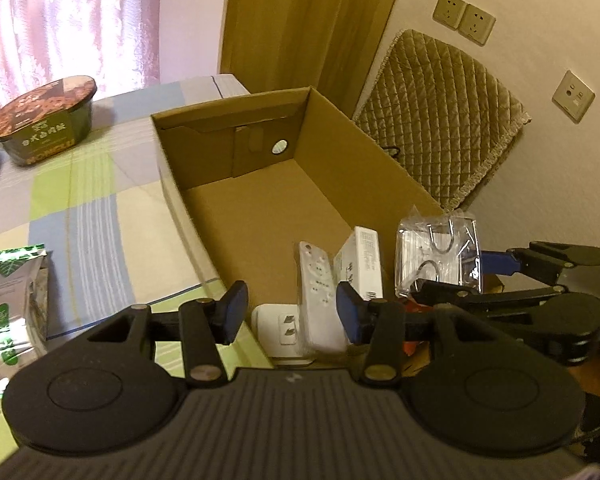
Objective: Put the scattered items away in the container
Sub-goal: 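Open the left tool to drop the remote while the right tool drops the hook pack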
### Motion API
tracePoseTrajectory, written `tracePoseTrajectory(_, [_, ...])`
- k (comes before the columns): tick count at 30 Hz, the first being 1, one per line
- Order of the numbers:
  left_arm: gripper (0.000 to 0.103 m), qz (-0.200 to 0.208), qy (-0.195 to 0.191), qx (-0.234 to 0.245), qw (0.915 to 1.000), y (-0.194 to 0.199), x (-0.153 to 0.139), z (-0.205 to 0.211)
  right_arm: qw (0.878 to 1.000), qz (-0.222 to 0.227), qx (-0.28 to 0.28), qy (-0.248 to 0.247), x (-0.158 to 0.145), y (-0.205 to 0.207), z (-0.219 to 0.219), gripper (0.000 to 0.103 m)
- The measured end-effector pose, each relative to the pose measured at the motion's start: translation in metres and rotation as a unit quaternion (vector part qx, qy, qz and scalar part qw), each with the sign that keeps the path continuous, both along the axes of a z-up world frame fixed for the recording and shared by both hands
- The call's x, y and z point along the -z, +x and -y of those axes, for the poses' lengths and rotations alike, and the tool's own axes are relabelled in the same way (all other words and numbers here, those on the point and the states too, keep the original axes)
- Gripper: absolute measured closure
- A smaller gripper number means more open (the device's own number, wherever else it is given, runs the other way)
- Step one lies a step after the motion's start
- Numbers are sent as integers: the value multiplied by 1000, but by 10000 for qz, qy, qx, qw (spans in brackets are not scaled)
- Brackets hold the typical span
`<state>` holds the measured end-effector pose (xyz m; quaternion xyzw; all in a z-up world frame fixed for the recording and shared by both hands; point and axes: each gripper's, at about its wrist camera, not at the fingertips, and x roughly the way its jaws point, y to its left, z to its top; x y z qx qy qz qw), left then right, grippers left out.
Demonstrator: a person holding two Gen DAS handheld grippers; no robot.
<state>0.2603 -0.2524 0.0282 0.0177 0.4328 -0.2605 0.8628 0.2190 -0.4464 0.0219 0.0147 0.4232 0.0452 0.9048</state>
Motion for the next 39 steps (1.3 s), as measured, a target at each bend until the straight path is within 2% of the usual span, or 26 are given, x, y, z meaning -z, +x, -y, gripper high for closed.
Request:
tracePoseTrajectory(18, [58, 93, -68, -153, 9998, -5, -9, -20, 9999, 34, -146, 82, 3, 12, -16, 37])
tracePoseTrajectory(19, [58, 103, -63, -167, 9998, -6, -9, -22, 9998, 9, -158, 110, 4, 13, -16, 35])
tracePoseTrajectory(20, [58, 108, -60, -176, 9998, -6, -9, -24, 9998, 13, -170, 126, 4, 13, -17, 17])
tracePoseTrajectory(21, [57, 109, -55, -191, 9997, -6, -10, -25, 9998, 77, -144, 86, 3, 11, -18, 10])
tracePoseTrajectory(22, [57, 107, -49, -204, 9997, -7, -10, -27, 9998, 155, -144, 46, 2, 9, -19, 8])
tracePoseTrajectory(39, [52, 133, -35, -384, 9992, -22, -19, -57, 9996, 190, -213, 40, -12, -2, -33, 8])
